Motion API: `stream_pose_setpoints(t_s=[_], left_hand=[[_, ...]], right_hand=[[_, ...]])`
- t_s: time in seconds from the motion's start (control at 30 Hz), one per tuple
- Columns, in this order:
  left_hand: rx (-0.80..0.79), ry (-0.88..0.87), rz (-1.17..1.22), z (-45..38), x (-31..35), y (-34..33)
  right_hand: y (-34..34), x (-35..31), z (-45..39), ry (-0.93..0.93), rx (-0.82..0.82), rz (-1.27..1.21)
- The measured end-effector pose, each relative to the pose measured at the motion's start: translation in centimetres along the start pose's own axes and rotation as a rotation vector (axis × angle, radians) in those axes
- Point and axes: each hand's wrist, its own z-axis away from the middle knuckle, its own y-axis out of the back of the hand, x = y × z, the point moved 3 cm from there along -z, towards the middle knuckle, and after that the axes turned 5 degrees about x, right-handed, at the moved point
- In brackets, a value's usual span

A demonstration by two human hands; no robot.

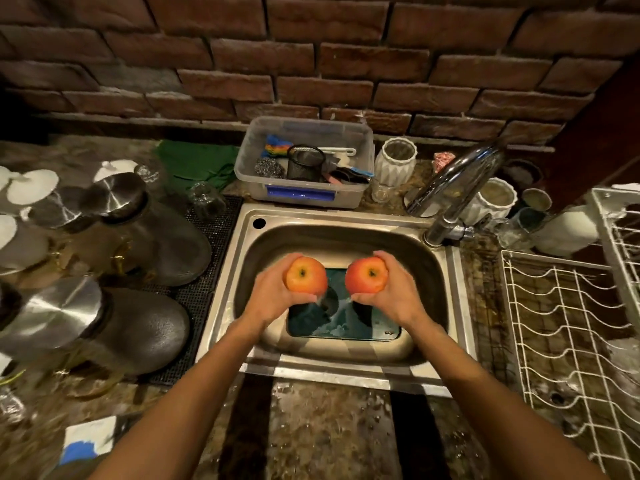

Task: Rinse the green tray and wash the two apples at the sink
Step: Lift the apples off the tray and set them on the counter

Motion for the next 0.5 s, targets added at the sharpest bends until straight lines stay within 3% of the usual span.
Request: stream_pose_setpoints(t_s=[0.5], left_hand=[[0.101,-0.095,-0.069,5.9,8.8,8.1]], right_hand=[[6.8,-9.7,6.1,0.058,0.072,-0.04]])
